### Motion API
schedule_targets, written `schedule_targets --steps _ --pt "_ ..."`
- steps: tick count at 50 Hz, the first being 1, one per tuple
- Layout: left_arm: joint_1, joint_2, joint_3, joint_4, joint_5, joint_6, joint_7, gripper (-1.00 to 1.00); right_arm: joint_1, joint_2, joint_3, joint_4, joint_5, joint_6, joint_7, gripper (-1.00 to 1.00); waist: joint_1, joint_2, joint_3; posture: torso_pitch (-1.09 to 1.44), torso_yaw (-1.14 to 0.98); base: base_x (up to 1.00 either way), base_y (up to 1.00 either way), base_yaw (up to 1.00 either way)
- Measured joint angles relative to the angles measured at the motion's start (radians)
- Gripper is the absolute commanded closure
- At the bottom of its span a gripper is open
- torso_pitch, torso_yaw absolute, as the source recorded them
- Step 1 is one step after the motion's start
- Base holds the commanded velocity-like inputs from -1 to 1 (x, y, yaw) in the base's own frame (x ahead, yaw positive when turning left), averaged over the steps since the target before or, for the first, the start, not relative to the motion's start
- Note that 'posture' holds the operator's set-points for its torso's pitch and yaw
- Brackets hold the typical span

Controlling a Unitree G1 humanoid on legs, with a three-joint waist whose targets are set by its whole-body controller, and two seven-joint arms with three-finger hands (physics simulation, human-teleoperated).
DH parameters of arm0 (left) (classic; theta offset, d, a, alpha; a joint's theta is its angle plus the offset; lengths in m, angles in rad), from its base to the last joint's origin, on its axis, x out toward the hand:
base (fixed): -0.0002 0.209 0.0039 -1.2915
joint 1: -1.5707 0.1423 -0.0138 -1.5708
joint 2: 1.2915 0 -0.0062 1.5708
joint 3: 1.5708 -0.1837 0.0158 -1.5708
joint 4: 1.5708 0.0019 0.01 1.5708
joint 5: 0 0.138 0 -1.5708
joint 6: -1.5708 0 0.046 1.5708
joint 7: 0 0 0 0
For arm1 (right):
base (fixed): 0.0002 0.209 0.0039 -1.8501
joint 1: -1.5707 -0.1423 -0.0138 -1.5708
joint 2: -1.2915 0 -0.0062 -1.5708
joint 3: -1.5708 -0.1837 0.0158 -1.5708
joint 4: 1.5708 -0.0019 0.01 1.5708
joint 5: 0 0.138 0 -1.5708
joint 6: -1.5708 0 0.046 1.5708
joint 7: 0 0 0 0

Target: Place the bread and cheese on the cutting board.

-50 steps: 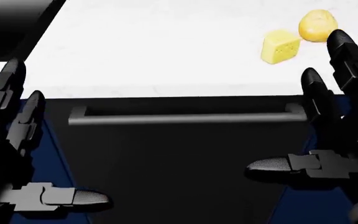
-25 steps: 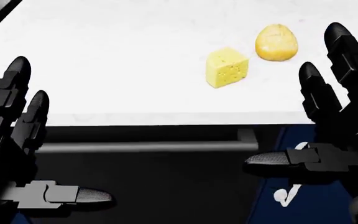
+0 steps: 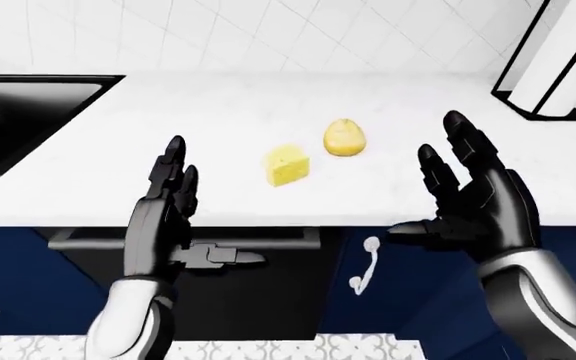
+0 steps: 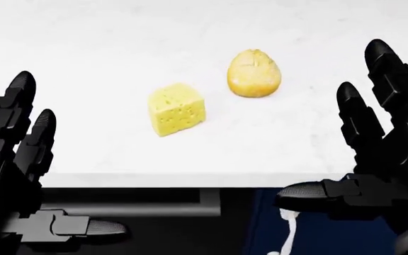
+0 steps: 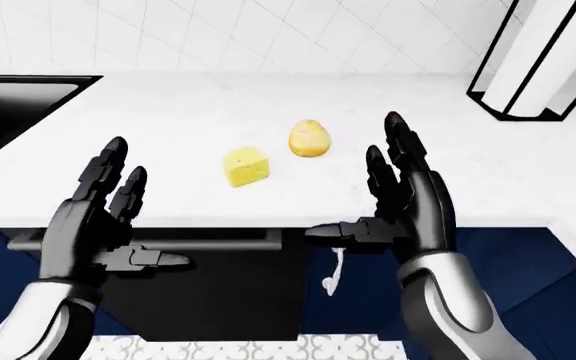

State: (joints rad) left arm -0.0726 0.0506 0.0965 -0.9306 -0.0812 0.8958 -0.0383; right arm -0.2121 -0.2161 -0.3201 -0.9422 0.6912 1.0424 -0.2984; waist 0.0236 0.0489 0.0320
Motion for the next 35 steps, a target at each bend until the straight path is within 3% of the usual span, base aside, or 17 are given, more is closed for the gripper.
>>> schedule_targets --steps 3,6,8,11,14,16,19,21,25,29,32,35 --pt "-0.034 0.004 0.009 -0.044 -0.008 0.026 0.001 -1.00 -0.011 -0.002 -0.016 -0.018 -0.004 -0.004 0.004 -1.00 0.005 -0.027 -0.008 0.00 0.00 0.20 -0.42 0.00" --pt "-0.132 0.054 0.047 -0.091 -0.055 0.099 0.027 -1.00 -0.018 -0.001 -0.014 -0.029 -0.006 -0.011 0.007 -1.00 0.018 -0.079 0.000 0.00 0.00 0.20 -0.42 0.00" --pt "-0.196 0.109 0.061 -0.101 -0.131 0.127 0.090 -1.00 -0.024 -0.006 -0.017 -0.033 0.001 -0.002 0.007 -1.00 0.003 -0.114 -0.011 0.00 0.00 0.20 -0.41 0.00" --pt "-0.213 0.171 0.041 -0.097 -0.278 0.151 0.191 -1.00 -0.030 -0.022 -0.064 -0.039 0.035 0.046 -0.020 -1.00 -0.015 -0.104 0.008 0.00 0.00 0.20 -0.41 0.00" --pt "-0.262 0.228 0.073 -0.093 -0.413 0.188 0.282 -1.00 -0.080 -0.108 -0.100 -0.076 0.172 0.076 -0.117 -1.00 -0.015 -0.075 0.015 0.00 0.00 0.22 -0.40 0.00" --pt "-0.290 0.260 0.112 -0.096 -0.480 0.200 0.337 -1.00 -0.078 -0.185 -0.053 -0.091 0.256 0.027 -0.180 -1.00 -0.011 -0.066 0.020 0.00 0.00 0.31 -0.03 0.00" --pt "-0.288 0.282 0.127 -0.108 -0.526 0.181 0.383 -1.00 -0.059 -0.243 0.018 -0.103 0.323 -0.044 -0.221 -1.00 -0.004 -0.089 0.006 0.00 0.00 0.15 0.00 0.00" --pt "-0.280 0.284 0.123 -0.116 -0.538 0.164 0.387 -1.00 -0.043 -0.274 0.049 -0.103 0.333 -0.090 -0.225 -1.00 -0.010 -0.093 0.011 0.00 0.00 0.00 0.00 0.00" --pt "-0.275 0.283 0.112 -0.098 -0.551 0.171 0.380 -1.00 -0.026 -0.285 0.066 -0.083 0.329 -0.113 -0.232 -1.00 -0.027 -0.075 0.035 0.00 0.00 0.00 0.00 0.00" --pt "-0.280 0.293 0.109 -0.094 -0.562 0.177 0.385 -1.00 -0.029 -0.278 0.068 -0.080 0.312 -0.105 -0.222 -1.00 -0.034 -0.039 0.028 0.00 0.00 0.00 0.00 0.00" --pt "-0.291 0.325 0.131 -0.093 -0.593 0.181 0.405 -1.00 -0.040 -0.272 0.068 -0.083 0.320 -0.091 -0.215 -1.00 -0.027 -0.064 0.021 0.00 0.00 0.00 0.00 0.00" --pt "-0.312 0.401 0.175 -0.090 -0.666 0.182 0.445 -1.00 -0.060 -0.294 0.053 -0.087 0.319 -0.077 -0.201 -1.00 -0.019 -0.077 0.015 0.00 0.00 0.00 0.00 0.00"
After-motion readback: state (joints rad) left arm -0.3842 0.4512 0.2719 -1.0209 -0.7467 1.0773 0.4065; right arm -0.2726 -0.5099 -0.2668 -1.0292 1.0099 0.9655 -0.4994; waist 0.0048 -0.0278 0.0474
